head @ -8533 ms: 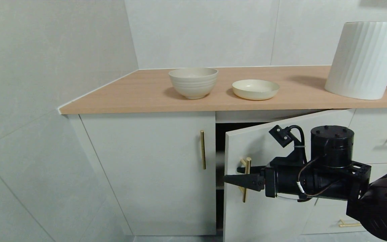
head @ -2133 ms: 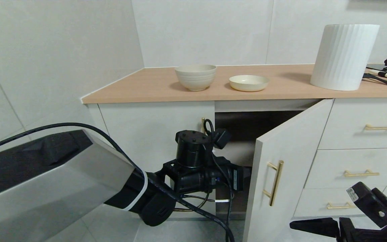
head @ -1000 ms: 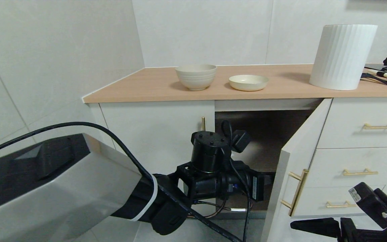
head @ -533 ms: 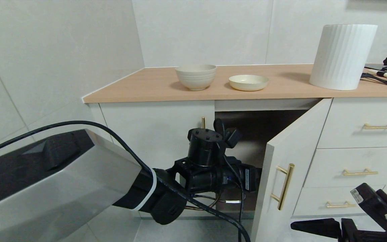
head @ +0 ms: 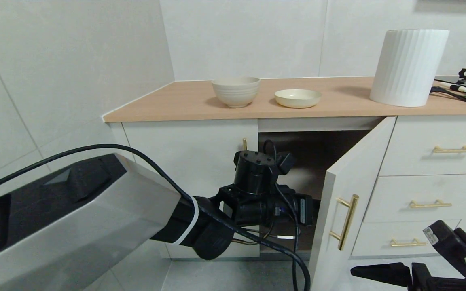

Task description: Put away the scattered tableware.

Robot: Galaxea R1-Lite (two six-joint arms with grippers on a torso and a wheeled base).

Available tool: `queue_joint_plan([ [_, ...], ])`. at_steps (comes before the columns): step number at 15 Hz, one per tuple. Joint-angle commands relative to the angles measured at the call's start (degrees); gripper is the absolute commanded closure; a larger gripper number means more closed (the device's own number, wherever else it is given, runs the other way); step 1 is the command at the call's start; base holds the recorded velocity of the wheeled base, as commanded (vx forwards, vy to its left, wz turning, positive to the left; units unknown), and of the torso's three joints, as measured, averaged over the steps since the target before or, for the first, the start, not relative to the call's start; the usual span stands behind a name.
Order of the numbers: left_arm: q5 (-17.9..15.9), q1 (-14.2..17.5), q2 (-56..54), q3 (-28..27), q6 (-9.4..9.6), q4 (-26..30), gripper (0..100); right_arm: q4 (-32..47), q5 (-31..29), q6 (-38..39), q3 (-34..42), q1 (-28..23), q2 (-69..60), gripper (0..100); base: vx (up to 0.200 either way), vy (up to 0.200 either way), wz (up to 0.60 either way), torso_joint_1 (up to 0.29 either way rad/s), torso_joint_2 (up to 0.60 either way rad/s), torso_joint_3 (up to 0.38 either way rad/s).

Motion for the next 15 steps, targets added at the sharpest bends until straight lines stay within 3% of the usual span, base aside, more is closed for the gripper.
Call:
queue_joint_plan([
  [1,0.1,0.0,0.8,-0.8,-0.04,0.2,100,0.0,0.0,0.0,0.1,0.0,0.1,0,0.0,0.0,0.0,0.0,0.0,0.0],
  [3,0.5,0.2,0.8,-0.8,-0.12,0.2,100,0.0,0.0,0.0,0.1,0.1,0.0,0,0.0,0.0,0.0,0.0,0.0,0.0],
  [5,3.1,-0.3,0.5,-1.7,-0.12,0.6,100,0.0,0.0,0.0,0.1,0.7,-0.7,0,0.0,0.0,0.0,0.0,0.0,0.0],
  [6,3.9,-2.5,-0.3,-2.4,-0.12,1.7,100,0.0,0.1,0.0,0.3,1.4,-1.5,0,0.0,0.0,0.0,0.0,0.0,0.0],
  [8,3.6,-11.5,-5.3,-1.3,0.58,2.6,100,0.0,0.6,0.0,1.3,2.9,-5.3,0,0.0,0.0,0.0,0.0,0.0,0.0],
  [9,3.4,-13.4,-7.4,0.6,1.81,2.4,100,0.1,0.8,0.0,1.5,4.4,-7.2,0,0.0,0.0,0.0,0.0,0.0,0.0],
  [10,2.9,-13.0,-8.7,2.9,3.83,2.4,100,0.1,0.8,0.0,1.6,6.0,-8.2,0,0.0,0.0,0.0,0.0,0.0,0.0],
  [11,1.9,-12.1,-8.9,4.0,4.09,2.3,100,0.1,0.8,0.0,1.8,6.6,-8.3,0,0.0,0.0,0.0,0.0,0.0,0.0],
  [12,-1.1,-7.6,-8.8,6.1,4.27,1.9,100,0.1,0.8,0.0,2.1,7.8,-8.1,0,0.0,0.0,0.0,0.0,0.0,0.0],
  [13,-1.4,-3.4,-9.8,8.3,3.13,1.6,100,0.1,0.7,0.0,2.1,7.9,-7.4,0,0.0,0.0,0.0,0.0,0.0,0.0],
  [15,-0.9,0.7,-11.8,11.4,2.6,0.7,100,0.1,0.2,0.0,1.9,7.9,-6.5,0,0.0,0.0,0.0,0.0,0.0,0.0],
])
